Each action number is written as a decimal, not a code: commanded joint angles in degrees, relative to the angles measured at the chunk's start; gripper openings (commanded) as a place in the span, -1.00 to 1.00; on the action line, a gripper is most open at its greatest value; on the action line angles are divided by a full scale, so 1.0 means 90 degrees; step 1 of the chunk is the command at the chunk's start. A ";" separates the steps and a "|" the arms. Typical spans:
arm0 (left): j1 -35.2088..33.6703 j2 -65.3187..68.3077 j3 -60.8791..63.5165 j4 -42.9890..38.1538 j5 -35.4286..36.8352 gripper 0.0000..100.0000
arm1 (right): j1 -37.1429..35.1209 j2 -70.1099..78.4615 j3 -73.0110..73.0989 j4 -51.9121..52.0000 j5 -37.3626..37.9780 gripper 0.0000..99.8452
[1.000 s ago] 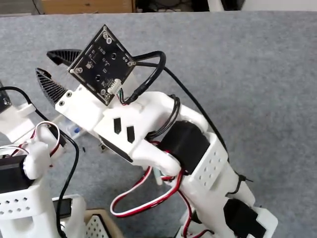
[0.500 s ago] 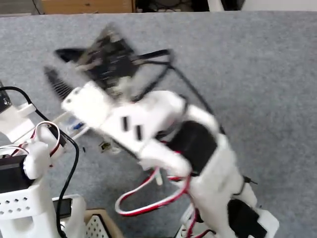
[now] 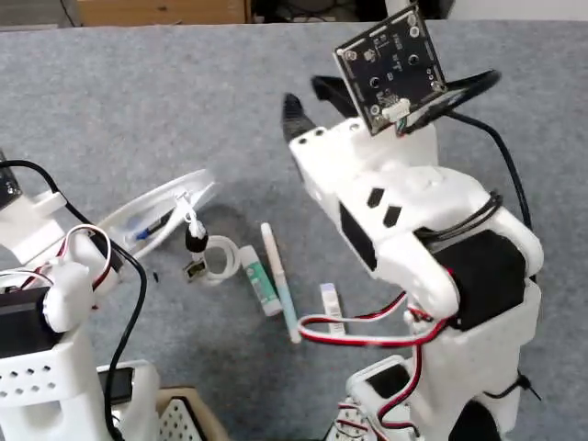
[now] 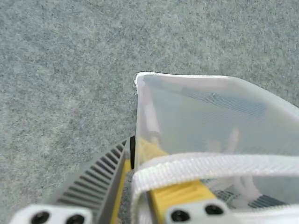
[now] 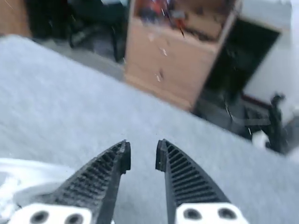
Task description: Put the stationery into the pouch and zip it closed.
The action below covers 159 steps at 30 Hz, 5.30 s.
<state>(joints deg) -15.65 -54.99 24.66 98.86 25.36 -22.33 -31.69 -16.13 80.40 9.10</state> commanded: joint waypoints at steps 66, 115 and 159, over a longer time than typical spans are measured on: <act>-0.0005 0.0068 -0.0005 0.0029 0.0039 -0.94 | -0.0860 0.5133 0.3453 -0.2755 -0.0664 -0.79; 0.0005 0.0059 -0.0005 0.0029 0.0039 -0.94 | -0.0254 0.1636 0.0005 -0.0586 -0.0674 -0.98; 0.1333 0.0195 -0.0278 0.0147 0.0039 -0.94 | -0.3712 0.1411 -0.1744 -0.2100 -0.0078 -0.98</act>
<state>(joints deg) -5.10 -54.64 24.31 100.09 25.27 -54.86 -18.77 -31.43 60.44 8.40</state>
